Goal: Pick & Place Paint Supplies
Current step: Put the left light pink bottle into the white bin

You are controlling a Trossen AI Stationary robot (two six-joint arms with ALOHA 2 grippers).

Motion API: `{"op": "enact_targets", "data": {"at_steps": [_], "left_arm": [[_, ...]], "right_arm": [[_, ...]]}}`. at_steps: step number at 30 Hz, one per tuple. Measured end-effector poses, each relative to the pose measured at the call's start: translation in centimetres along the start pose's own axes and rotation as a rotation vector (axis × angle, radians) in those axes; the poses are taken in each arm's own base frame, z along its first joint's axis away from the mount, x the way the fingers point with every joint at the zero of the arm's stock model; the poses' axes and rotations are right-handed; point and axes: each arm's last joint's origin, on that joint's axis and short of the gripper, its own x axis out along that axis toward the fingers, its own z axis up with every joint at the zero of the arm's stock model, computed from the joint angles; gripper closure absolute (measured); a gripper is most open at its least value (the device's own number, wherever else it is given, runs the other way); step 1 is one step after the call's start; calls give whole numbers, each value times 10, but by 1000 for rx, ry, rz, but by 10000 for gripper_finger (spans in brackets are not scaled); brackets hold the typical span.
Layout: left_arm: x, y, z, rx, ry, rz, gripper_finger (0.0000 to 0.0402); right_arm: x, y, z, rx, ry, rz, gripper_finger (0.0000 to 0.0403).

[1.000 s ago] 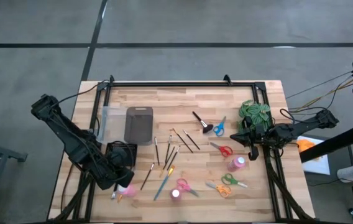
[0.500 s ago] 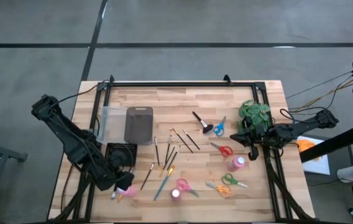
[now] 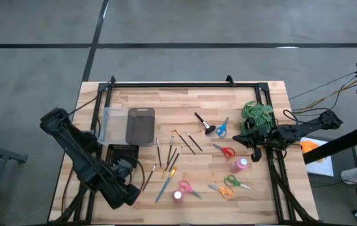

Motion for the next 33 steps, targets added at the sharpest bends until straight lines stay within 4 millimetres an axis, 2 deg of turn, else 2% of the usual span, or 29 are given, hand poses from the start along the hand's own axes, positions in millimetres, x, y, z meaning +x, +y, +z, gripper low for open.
{"op": "enact_targets", "data": {"at_steps": [5,9,16,24,30,33], "left_arm": [[8,-8,-8,33,-15,83,101],[10,-5,-12,-3,-31,124,101],[14,-6,-20,-4,-70,111,101],[36,-5,-24,23,-57,122,101],[44,1,-24,35,-53,143,101],[57,3,-25,37,-52,159,101]], "right_arm": [[0,0,0,0,0,0,394],[0,0,0,0,0,0,394],[0,0,0,0,0,0,394],[0,0,0,0,0,0,394],[0,0,0,0,0,0,394],[0,0,0,0,0,0,394]]}}
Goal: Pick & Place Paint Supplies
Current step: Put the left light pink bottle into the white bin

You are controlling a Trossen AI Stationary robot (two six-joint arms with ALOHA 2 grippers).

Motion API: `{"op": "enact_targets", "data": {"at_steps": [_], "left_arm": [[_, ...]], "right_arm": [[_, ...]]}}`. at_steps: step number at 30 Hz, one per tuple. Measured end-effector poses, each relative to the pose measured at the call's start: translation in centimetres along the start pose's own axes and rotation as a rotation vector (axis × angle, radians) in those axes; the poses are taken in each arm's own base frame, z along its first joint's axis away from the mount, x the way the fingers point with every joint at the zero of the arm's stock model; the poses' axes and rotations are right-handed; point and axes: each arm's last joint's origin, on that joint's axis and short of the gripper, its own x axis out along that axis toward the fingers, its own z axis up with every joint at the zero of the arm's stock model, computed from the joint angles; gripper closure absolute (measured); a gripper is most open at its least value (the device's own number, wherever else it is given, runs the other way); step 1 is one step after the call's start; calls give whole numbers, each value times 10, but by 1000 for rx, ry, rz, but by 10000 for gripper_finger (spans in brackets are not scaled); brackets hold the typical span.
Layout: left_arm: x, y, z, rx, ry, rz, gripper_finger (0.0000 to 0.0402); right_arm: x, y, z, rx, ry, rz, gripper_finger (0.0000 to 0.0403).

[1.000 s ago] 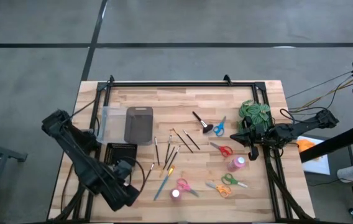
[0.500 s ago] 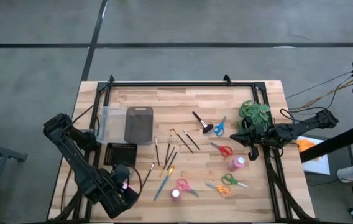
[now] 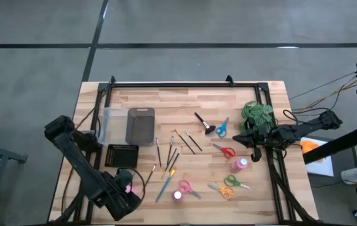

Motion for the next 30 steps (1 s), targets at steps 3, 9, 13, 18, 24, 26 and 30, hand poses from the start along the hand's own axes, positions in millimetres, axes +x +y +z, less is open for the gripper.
{"op": "enact_targets", "data": {"at_steps": [3,9,13,18,24,26,30], "left_arm": [[6,2,0,5,12,-9,101],[19,5,-1,7,37,0,101],[18,6,0,6,32,-9,101],[17,6,0,6,20,-19,101],[17,6,0,17,21,-24,130],[17,6,0,24,21,-25,155],[16,6,0,24,18,-26,205]], "right_arm": [[0,0,0,0,1,0,394],[0,0,0,0,0,0,394],[0,0,0,0,0,0,394],[0,0,0,0,1,0,394],[0,0,0,-1,4,0,394],[0,0,0,-1,4,0,394],[0,0,0,-1,4,0,394]]}}
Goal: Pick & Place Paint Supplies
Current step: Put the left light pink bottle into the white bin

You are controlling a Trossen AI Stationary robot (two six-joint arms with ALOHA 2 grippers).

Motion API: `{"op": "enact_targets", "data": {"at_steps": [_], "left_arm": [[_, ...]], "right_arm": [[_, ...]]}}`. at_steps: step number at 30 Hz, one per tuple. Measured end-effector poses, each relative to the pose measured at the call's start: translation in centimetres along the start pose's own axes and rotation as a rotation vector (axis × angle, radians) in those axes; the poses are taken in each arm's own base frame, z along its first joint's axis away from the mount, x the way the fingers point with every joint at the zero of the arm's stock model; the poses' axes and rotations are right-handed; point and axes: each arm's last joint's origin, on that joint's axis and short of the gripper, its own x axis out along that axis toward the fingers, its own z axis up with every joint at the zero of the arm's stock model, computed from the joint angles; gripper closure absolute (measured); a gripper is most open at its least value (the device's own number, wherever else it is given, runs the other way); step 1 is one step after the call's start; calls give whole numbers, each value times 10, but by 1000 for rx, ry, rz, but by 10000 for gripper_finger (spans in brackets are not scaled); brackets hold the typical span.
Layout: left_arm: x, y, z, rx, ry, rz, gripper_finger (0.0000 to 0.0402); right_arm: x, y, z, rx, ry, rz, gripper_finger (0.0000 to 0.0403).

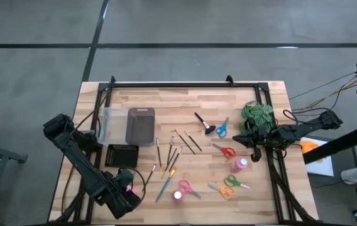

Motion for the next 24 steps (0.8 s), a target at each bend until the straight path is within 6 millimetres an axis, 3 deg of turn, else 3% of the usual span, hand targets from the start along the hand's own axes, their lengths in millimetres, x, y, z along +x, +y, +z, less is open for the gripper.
{"op": "enact_targets", "data": {"at_steps": [4,11,19,24], "left_arm": [[0,0,0,0,-1,1,216],[0,0,0,3,-5,-1,185],[0,0,0,3,-8,-2,208],[0,0,0,2,-8,-2,203]], "right_arm": [[0,0,0,0,0,0,394],[0,0,0,0,0,0,394],[0,0,0,0,0,0,394],[0,0,0,0,0,0,394]]}}
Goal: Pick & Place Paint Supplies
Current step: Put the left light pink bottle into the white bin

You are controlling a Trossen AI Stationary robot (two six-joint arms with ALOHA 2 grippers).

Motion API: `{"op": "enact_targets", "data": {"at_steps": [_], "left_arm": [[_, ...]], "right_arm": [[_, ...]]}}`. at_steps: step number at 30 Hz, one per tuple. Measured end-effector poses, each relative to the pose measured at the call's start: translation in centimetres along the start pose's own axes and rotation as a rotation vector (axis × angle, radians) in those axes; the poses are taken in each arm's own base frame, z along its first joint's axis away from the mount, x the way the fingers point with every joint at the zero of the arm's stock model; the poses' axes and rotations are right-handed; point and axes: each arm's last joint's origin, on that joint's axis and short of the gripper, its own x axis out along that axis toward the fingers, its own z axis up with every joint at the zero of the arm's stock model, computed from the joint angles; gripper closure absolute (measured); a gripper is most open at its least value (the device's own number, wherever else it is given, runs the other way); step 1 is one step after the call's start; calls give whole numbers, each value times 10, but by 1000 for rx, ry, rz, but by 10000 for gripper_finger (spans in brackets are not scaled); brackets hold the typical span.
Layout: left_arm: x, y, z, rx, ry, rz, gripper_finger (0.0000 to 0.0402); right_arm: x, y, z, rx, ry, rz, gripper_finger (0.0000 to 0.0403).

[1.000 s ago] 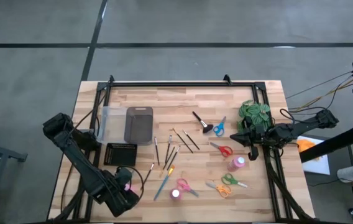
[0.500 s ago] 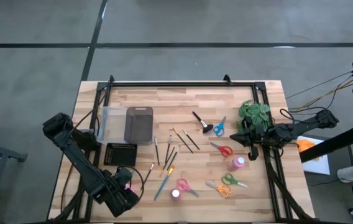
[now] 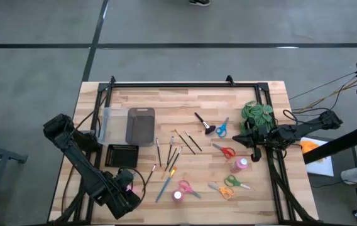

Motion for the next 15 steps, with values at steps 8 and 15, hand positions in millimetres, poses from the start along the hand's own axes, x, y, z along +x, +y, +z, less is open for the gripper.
{"op": "enact_targets", "data": {"at_steps": [8,15], "left_arm": [[0,0,0,-1,-3,-1,203],[-11,-3,8,-27,-2,-40,204]], "right_arm": [[0,0,0,0,0,0,394],[0,0,0,0,0,0,394]]}}
